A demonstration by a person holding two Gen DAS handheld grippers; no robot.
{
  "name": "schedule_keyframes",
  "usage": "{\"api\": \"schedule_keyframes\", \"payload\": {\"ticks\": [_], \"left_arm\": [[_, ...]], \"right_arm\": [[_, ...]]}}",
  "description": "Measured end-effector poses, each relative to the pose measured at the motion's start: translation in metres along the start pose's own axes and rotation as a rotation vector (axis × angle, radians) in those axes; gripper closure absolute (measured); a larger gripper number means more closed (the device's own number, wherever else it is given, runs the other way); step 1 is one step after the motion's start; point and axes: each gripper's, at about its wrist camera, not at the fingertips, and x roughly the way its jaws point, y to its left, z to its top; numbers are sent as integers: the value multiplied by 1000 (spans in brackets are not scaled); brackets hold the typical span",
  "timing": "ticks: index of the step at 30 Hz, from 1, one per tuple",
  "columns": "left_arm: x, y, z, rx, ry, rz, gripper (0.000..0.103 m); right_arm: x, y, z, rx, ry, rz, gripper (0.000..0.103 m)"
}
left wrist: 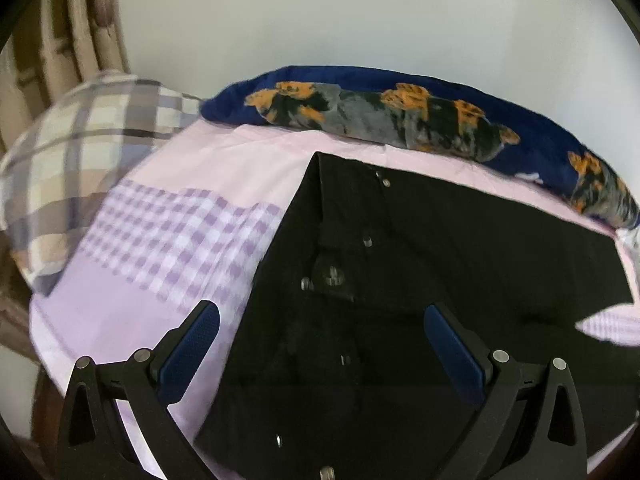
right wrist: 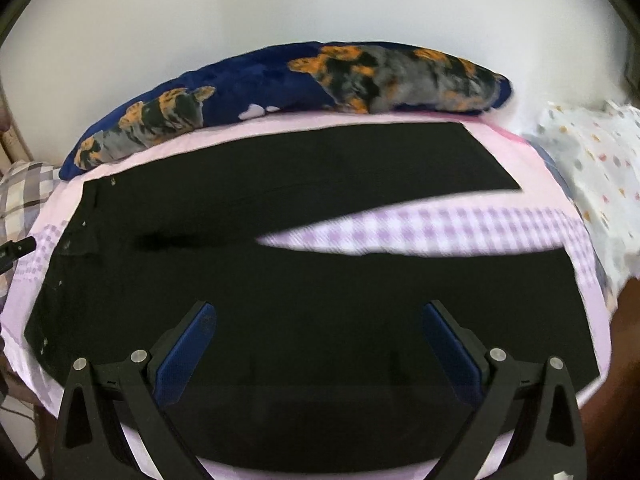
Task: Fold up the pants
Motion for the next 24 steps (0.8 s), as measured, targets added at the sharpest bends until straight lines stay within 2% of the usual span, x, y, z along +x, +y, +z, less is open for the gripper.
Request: {"api": "schedule_keyframes", "payload": {"ticks": [5, 7, 9, 10, 11, 13, 18, 24], "left_arm": [[39, 21, 32, -26, 43, -39, 5], [57, 29, 45, -44, 70, -93, 25], [73, 35, 55, -59, 90, -114, 32], [84, 38, 61, -69, 111, -150, 40], [93, 40, 65, -79, 131, -186, 43], [114, 44, 74, -106, 186, -290, 47], [153, 54, 95, -179, 248, -381, 51], [184, 56, 115, -224, 318, -518, 62]], "right_arm": [[25, 20, 28, -14, -25, 119, 2], [36, 29, 38, -24, -16, 133, 2], [49, 40, 47, -36, 8, 155, 2], [55, 45, 51, -36, 21, 162, 2], [61, 48, 56, -27, 23, 165, 2], [70, 51, 62, -7, 35, 185, 2], [93, 56, 75, 28, 74, 212, 2], [112, 51, 87, 43, 94, 188, 2]]}}
